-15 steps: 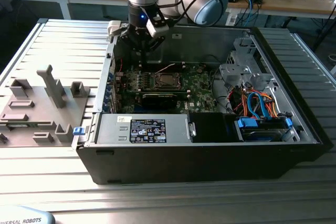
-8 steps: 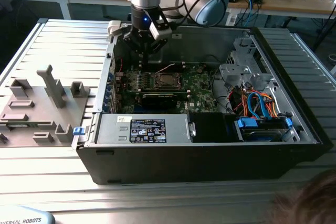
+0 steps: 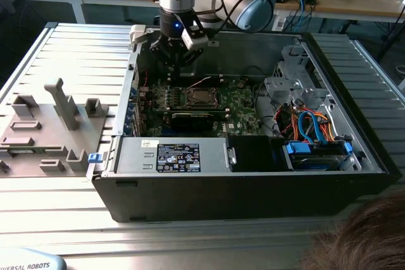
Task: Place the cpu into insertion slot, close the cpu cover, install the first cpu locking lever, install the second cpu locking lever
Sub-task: 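Install the first cpu locking lever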
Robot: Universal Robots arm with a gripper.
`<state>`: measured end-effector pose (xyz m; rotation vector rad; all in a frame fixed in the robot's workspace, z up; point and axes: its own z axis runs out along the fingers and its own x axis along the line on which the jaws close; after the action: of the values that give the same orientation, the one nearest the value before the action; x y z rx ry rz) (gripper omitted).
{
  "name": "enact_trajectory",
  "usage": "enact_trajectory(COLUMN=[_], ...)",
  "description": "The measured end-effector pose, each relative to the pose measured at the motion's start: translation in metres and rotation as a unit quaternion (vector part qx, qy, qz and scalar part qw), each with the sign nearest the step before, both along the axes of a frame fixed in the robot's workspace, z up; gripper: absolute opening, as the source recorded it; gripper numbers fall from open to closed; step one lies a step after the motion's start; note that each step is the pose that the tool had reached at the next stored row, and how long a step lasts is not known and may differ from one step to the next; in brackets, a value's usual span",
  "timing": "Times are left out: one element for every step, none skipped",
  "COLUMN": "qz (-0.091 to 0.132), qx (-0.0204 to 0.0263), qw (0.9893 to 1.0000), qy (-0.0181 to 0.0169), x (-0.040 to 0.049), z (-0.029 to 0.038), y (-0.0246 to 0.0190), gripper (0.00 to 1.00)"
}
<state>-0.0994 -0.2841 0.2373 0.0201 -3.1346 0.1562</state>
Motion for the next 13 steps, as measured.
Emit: enact_trajectory(qz=[0.0, 0.0, 0.0, 0.0, 0.0, 0.0, 0.0, 0.0, 0.0, 0.0, 0.0, 0.0, 0.0], qx=[-0.0001, -0.0001, -0.0001, 0.0, 0.0, -0.0001, 0.0, 0.0, 0.0, 0.0, 0.0, 0.0, 0.0], qw=[1.0, 1.0, 1.0, 1.0, 1.0, 1.0, 1.0, 1.0, 1.0, 1.0, 1.0, 1.0, 1.0], qy=[0.0, 0.0001, 0.0001, 0.0, 0.0, 0.0001, 0.0001, 0.0001, 0.0, 0.0, 0.0, -0.0001, 0.0], x=[0.0003, 0.0004, 0.0005, 0.0006, 0.0006, 0.0006, 0.0006, 0.0006, 0.0006, 0.0006, 0.0006, 0.0006, 0.0006], z=[-0.0005, -0.0007, -0.0009, -0.0012, -0.0014, -0.0014, -0.0014, -0.0015, -0.0015, -0.0015, -0.0016, -0.002, -0.0023], y=[0.0, 0.0, 0.0, 0.0, 0.0, 0.0, 0.0, 0.0, 0.0, 0.0, 0.0, 0.0, 0.0], gripper=[0.11, 0.11, 0.11, 0.11, 0.11, 0.11, 0.11, 0.11, 0.11, 0.11, 0.11, 0.11, 0.11])
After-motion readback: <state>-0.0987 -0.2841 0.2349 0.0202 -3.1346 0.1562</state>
